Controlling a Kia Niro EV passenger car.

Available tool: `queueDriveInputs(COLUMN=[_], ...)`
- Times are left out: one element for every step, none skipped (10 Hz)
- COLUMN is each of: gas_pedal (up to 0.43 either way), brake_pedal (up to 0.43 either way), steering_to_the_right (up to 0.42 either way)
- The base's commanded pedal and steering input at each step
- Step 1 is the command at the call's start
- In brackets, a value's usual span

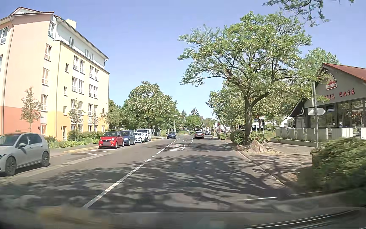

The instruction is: Follow the waypoints while adhering to traffic rules and regulations

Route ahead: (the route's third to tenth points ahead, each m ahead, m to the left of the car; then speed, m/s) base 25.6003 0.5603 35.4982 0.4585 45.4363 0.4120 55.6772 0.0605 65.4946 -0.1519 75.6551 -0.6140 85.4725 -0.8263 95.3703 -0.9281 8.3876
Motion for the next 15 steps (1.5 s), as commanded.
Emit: queueDriveInputs(gas_pedal=[0.067,0.067,0.067,0.067,0.067,0.067,0.067,0.067,0.067,0.067,0.067,0.067,0.067,0.067,0.067], brake_pedal=[0.030,0.030,0.030,0.030,0.030,0.030,0.030,0.030,0.030,0.030,0.030,0.030,0.030,0.030,0.030], steering_to_the_right=[0.005,0.005,0.005,0.005,0.005,0.005,0.005,0.005,0.005,0.005,0.005,0.005,0.005,0.005,0.005])
